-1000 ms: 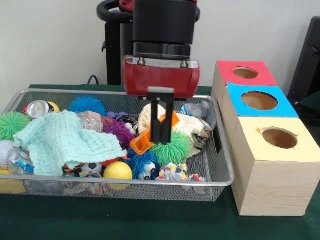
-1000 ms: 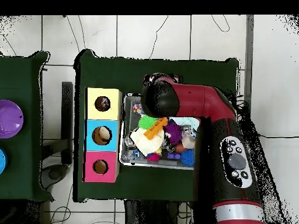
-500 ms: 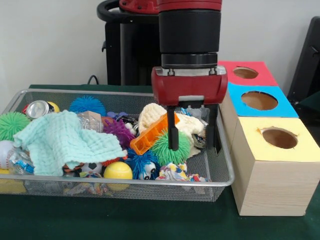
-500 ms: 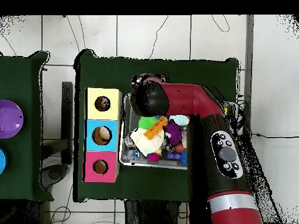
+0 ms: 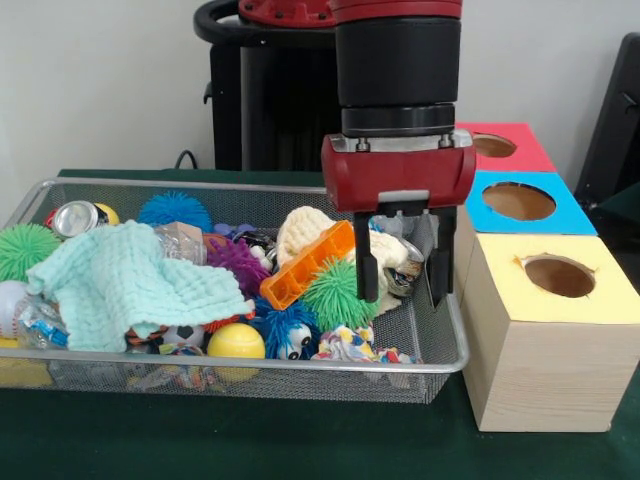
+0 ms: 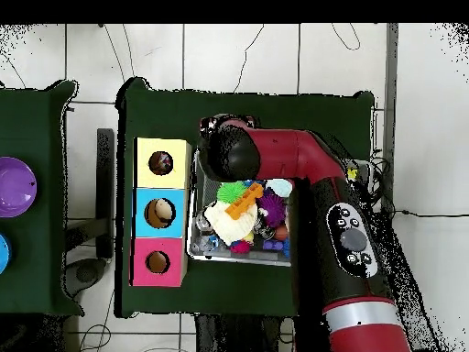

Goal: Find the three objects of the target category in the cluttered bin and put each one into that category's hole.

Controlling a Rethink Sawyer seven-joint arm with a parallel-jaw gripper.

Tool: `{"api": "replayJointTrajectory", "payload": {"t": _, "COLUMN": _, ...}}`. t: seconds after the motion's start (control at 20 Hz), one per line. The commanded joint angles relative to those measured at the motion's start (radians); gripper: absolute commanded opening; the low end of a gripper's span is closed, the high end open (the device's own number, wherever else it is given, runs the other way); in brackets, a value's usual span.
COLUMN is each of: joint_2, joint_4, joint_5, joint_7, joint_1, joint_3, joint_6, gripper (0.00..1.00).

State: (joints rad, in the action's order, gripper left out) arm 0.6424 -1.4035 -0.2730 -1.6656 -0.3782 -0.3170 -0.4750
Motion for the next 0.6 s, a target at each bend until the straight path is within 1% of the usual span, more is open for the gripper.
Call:
{"api": "replayJointTrajectory", "payload": {"t": 0.05, "joint_2": -0.048, "joint_4": -0.055, "joint_5": -0.042, "joint_7": 0.022, "joint_1": 0.026, "joint_3": 0.011, "joint_6": -0.170, "gripper": 1.00}}
{"api": "replayJointTrajectory", "payload": {"t": 0.2, "joint_2": -0.063, "joint_4": -0.028, "joint_5": -0.061, "joint_7": 0.006, "joint_1": 0.051, "joint_3": 0.048, "joint_6": -0.189, "gripper": 1.00}}
{"api": "replayJointTrajectory", "payload": {"t": 0.35, "joint_2": -0.071, "joint_4": -0.018, "joint_5": -0.059, "joint_7": 0.013, "joint_1": 0.064, "joint_3": 0.068, "joint_6": -0.252, "gripper": 1.00}}
{"api": "replayJointTrajectory", "payload": {"t": 0.45, "joint_2": -0.076, "joint_4": -0.014, "joint_5": -0.052, "joint_7": 0.017, "joint_1": 0.067, "joint_3": 0.068, "joint_6": -0.275, "gripper": 1.00}}
{"api": "replayJointTrajectory", "payload": {"t": 0.6, "joint_2": -0.088, "joint_4": -0.019, "joint_5": -0.049, "joint_7": 0.016, "joint_1": 0.067, "joint_3": 0.065, "joint_6": -0.270, "gripper": 1.00}}
